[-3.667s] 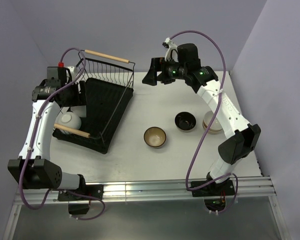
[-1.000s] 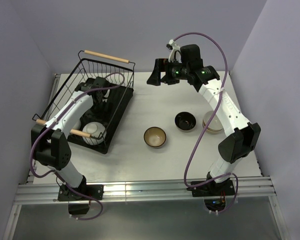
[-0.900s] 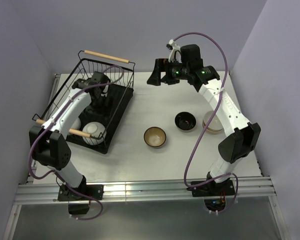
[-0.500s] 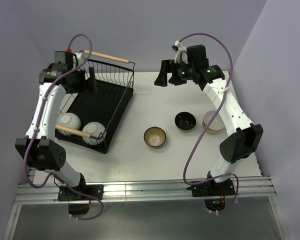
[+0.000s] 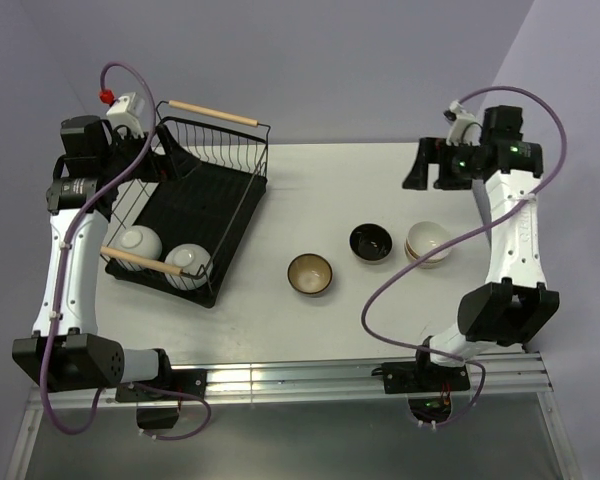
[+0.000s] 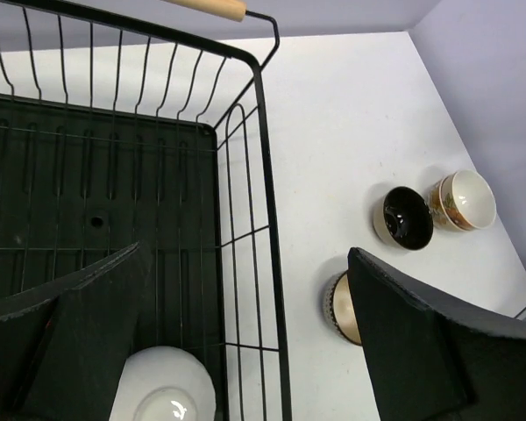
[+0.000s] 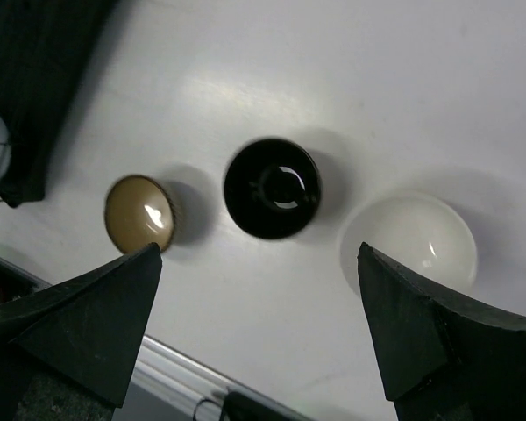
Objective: Load the bowls into the dish rack
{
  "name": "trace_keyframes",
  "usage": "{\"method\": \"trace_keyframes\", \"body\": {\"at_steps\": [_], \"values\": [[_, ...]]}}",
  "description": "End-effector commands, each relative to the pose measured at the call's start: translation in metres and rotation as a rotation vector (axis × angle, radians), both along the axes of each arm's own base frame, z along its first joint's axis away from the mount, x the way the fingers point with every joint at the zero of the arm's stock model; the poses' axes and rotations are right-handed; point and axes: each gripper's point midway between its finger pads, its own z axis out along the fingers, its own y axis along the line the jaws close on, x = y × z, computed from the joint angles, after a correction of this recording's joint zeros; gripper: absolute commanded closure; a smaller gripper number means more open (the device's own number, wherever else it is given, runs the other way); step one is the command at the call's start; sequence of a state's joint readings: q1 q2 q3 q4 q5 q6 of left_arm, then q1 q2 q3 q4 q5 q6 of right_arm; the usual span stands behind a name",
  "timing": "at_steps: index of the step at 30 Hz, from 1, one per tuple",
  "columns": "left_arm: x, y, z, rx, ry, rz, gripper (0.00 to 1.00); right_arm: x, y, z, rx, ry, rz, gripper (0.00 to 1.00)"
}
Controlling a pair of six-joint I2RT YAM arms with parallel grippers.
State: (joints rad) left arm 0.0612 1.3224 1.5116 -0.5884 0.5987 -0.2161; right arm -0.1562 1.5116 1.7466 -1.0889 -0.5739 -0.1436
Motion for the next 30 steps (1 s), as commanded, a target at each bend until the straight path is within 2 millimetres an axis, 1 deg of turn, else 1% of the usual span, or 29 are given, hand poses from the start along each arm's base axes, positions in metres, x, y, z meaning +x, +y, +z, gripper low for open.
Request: {"method": "trace_keyframes", "body": {"at_steps": [1,2,4,5,6,8,9,10,11,12,13,15,16,18,19,23,24,30], "values": [[0.000,-0.010,0.004,-0.045,-0.034,-0.057,0.01,-0.038,-0.036,-0.019,-0.010,0.136,0.011,0.00],[-0.001,-0.011,0.003,-0.046,-0.034,-0.061,0.01,-0.041,-0.048,-0.023,-0.024,0.157,-0.020,0.00],[-0.002,-0.011,0.001,-0.049,-0.036,-0.067,0.00,-0.049,-0.073,-0.041,-0.040,0.237,-0.100,0.02],[-0.004,-0.012,0.003,-0.049,-0.045,-0.068,0.00,-0.052,-0.080,-0.049,-0.053,0.269,-0.122,0.05],[-0.004,-0.012,0.002,-0.050,-0.047,-0.070,0.01,-0.060,-0.088,-0.065,-0.078,0.329,-0.152,0.06],[-0.005,-0.010,0.003,-0.049,-0.055,-0.054,0.01,-0.061,-0.101,-0.078,-0.100,0.349,-0.206,0.10],[-0.006,-0.010,0.001,-0.047,-0.051,-0.049,0.01,-0.068,-0.107,-0.089,-0.122,0.383,-0.231,0.11],[-0.006,-0.010,-0.001,-0.047,-0.047,-0.049,0.00,-0.064,-0.112,-0.094,-0.133,0.371,-0.256,0.13],[-0.007,-0.009,-0.001,-0.049,-0.045,-0.044,0.00,-0.064,-0.113,-0.098,-0.139,0.376,-0.269,0.17],[-0.008,-0.009,-0.007,-0.051,-0.031,-0.041,0.00,-0.066,-0.116,-0.107,-0.143,0.402,-0.291,0.19],[-0.008,-0.009,-0.008,-0.053,-0.031,-0.039,0.01,-0.062,-0.118,-0.110,-0.149,0.397,-0.303,0.21],[-0.010,-0.009,-0.013,-0.055,-0.015,-0.030,0.00,-0.062,-0.123,-0.120,-0.155,0.423,-0.334,0.25],[-0.010,-0.007,-0.016,-0.051,-0.006,-0.019,0.01,-0.058,-0.129,-0.124,-0.179,0.417,-0.354,0.27],[-0.010,-0.003,-0.024,-0.038,0.025,0.007,0.01,-0.056,-0.134,-0.132,-0.189,0.429,-0.378,0.32],[-0.010,-0.001,-0.026,-0.032,0.035,0.015,0.01,-0.051,-0.137,-0.135,-0.197,0.419,-0.388,0.35],[-0.011,0.003,-0.031,-0.013,0.058,0.033,0.01,-0.045,-0.144,-0.154,-0.207,0.448,-0.410,0.41],[-0.012,0.003,-0.031,-0.010,0.063,0.039,0.00,-0.044,-0.145,-0.162,-0.207,0.468,-0.414,0.41],[-0.014,0.006,-0.036,0.015,0.055,0.041,0.00,-0.034,-0.155,-0.180,-0.223,0.471,-0.440,0.49]]}}
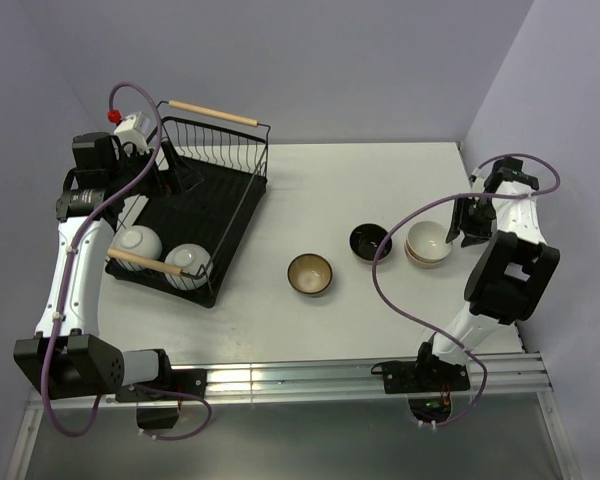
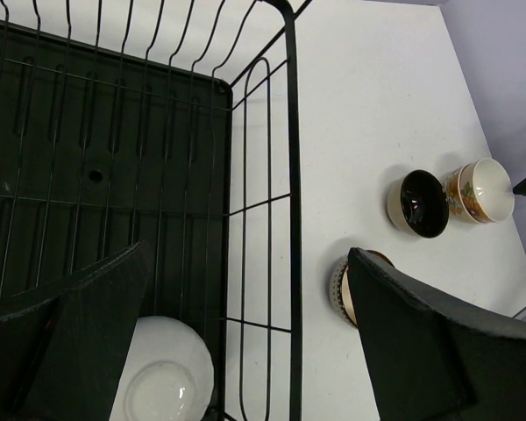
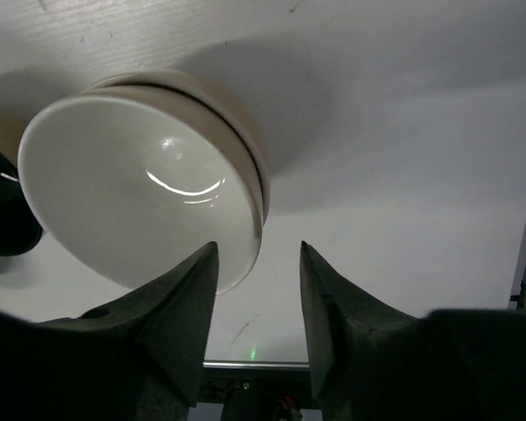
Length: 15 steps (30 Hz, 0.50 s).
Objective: Load the bowls into the dish rack
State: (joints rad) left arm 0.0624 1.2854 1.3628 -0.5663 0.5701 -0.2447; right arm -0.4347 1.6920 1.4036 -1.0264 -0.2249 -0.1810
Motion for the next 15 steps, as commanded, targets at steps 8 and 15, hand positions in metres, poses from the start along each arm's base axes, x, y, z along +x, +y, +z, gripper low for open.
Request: {"method": "trace_keyframes", "body": {"at_steps": [8,15], "values": [[-0.001,0.003,0.002,0.030,-0.022,0.004,0.01,0.023,-0.005,-0.016,-0.043,-0.040,-0.003,0.61],[0.002,0.006,0.001,0.044,-0.015,0.006,0.01,0.029,0.000,-0.025,-0.024,-0.022,0.001,0.62]]}}
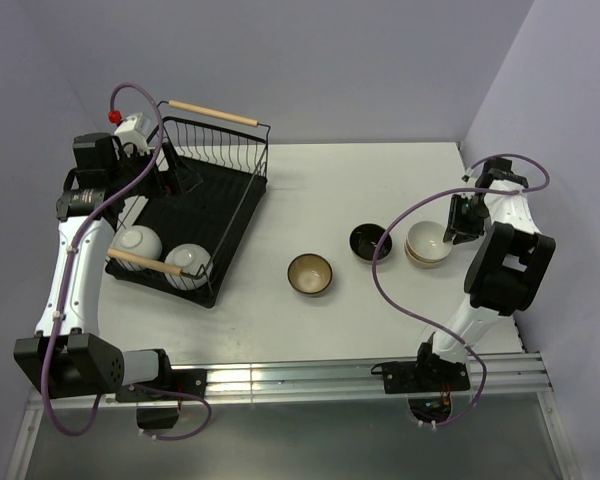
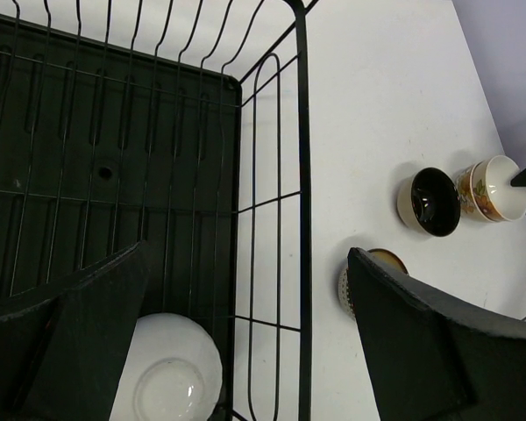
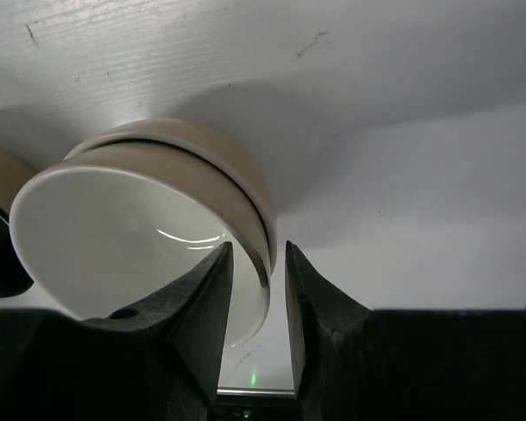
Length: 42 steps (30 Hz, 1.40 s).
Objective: Load the bowls into the dish rack
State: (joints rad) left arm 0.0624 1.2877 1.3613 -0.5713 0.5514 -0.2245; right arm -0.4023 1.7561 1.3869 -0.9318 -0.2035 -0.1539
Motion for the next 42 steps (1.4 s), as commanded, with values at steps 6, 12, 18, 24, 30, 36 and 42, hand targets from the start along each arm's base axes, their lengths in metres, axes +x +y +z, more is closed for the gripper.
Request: {"method": "trace_keyframes", "body": {"at_steps": [6,12,18,24,30,36,42], "values": [[0.004,0.004,0.001,0.019,-0.001,0.006,0.01,0.012,0.005,-0.006,0.001,-0.016,0.017,0.72],[0.007,0.004,0.001,0.023,0.006,0.004,0.00,0.010,0.004,-0.001,-0.011,-0.017,0.027,0.81],[0.008,0.006,0.005,0.029,-0.007,0.020,0.00,0.012,0.004,0.015,-0.015,-0.045,0.047,0.94],[0.006,0.008,0.006,0.046,-0.010,0.020,0.00,0.015,0.008,0.033,0.002,-0.069,0.073,1.00],[0.004,0.007,0.011,0.045,-0.018,0.018,0.01,0.020,0.012,0.054,0.012,-0.114,0.089,1.00],[0.004,0.012,0.036,0.006,-0.108,0.031,0.01,0.028,0.025,0.083,0.068,-0.200,0.110,1.00],[0.005,0.020,0.066,0.049,-0.241,0.041,0.00,0.058,0.049,0.142,0.145,-0.393,0.168,1.00]]}}
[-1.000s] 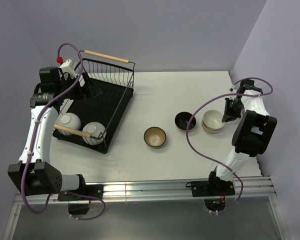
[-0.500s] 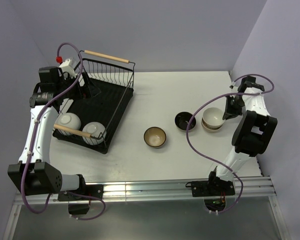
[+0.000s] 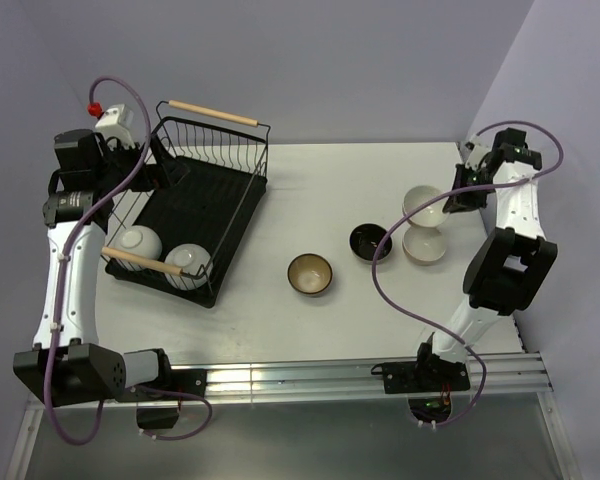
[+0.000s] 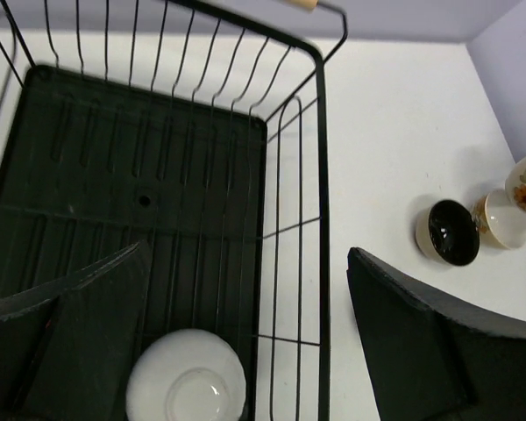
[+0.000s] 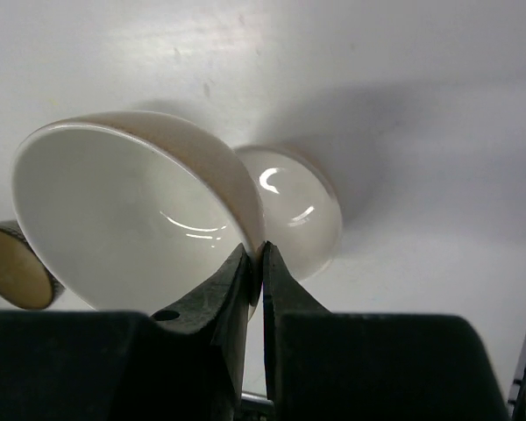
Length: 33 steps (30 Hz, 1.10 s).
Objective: Load the bowls into the dish rack
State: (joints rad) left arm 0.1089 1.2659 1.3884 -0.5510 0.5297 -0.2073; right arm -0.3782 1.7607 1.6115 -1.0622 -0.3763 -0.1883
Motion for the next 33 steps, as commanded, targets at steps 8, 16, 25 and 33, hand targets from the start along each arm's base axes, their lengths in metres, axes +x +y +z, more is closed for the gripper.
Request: {"method": "trace_keyframes", "body": {"at_steps": [8,16,25,33], "values": [[0.005,-0.020,0.065,-0.052,-0.101,-0.139,0.00,0.068,0.116,0.182,0.114,-0.541,0.203,1.00],[-0.037,-0.059,0.088,-0.189,-0.241,-0.387,0.01,0.072,0.215,0.244,0.234,-0.723,0.339,1.00],[-0.056,-0.100,0.074,-0.404,-0.188,-0.455,0.01,0.051,0.297,0.246,0.372,-0.729,0.507,1.00],[-0.066,-0.153,0.065,-0.532,-0.138,-0.494,0.01,0.025,0.337,0.231,0.441,-0.672,0.606,1.00]]}}
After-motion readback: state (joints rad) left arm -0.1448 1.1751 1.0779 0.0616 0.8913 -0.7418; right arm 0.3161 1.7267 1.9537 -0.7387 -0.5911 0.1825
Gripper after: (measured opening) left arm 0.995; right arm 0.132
